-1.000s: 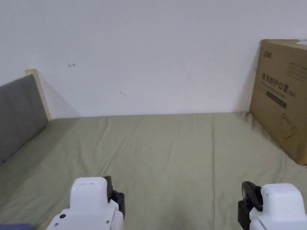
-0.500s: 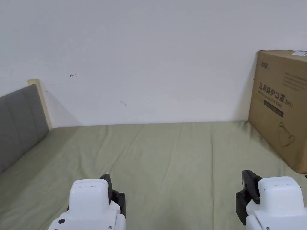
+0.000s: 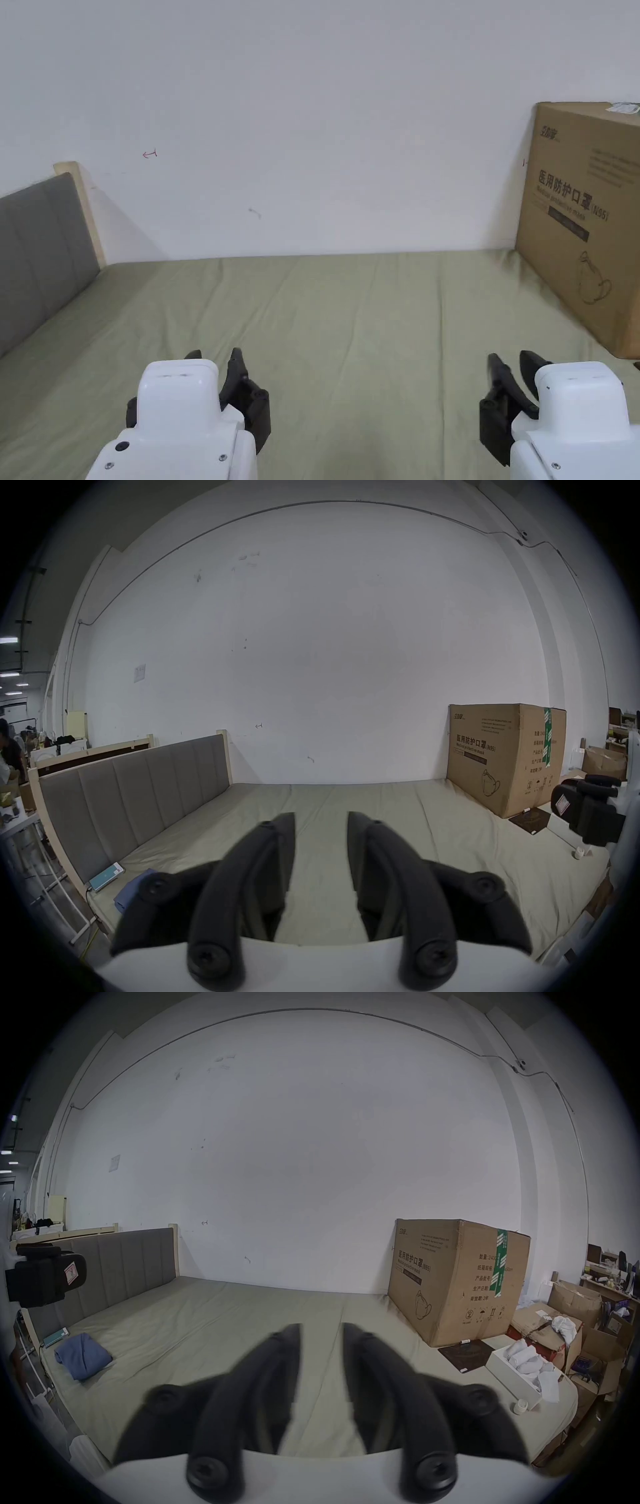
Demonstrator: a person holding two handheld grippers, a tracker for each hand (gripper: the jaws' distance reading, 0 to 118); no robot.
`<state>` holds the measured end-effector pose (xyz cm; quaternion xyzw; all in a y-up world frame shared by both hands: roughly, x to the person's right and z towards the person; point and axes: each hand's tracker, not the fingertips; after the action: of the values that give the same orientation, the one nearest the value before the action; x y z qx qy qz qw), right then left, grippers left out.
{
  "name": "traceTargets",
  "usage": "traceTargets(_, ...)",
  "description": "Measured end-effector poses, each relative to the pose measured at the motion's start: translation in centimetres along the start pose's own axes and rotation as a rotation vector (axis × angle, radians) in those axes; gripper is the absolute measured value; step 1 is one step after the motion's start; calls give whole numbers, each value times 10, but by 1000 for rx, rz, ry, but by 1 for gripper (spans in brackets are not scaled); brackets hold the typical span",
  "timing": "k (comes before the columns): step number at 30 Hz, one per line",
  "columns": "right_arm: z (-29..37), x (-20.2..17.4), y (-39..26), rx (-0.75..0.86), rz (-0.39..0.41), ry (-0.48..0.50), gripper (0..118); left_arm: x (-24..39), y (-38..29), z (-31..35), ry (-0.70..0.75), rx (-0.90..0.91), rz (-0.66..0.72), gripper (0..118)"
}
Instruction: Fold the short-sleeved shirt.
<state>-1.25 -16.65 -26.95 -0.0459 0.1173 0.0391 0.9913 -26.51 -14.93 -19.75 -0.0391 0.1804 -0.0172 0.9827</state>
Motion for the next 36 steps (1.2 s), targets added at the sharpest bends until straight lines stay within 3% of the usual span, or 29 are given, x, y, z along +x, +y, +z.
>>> traceTargets(2,-1,0,0,-7,-5,8,51,-2,0,-1,-12,-8,7,40)
traceTargets(3,0,-1,-1,-7,-5,7,70,-2,1,-1,-13,-12,14,48)
traceTargets(5,0,-2,-1,2,9,-5,98,-3,1,-1,-17,-26,21,78)
traceTargets(6,1,-3,-1,12,17,-10,108,-4,0,-1,-15,-31,30,105)
traceTargets(7,2,-3,-1,24,22,-14,112,-6,-1,-2,-19,-35,32,118)
traceTargets(14,2,-4,2,33,16,-35,118,-1,16,-3,-30,-38,16,118)
traceTargets(17,3,-3,2,47,8,-48,118,-9,8,-2,-79,-58,70,118)
traceTargets(21,3,-1,4,44,-8,-55,118,-7,7,-3,-42,-72,36,118)
traceTargets(29,2,-2,1,17,4,-56,118,-10,1,-6,-114,-72,61,118)
traceTargets(36,-3,-3,-1,-1,11,-52,118,3,2,-5,-110,-122,-63,118)
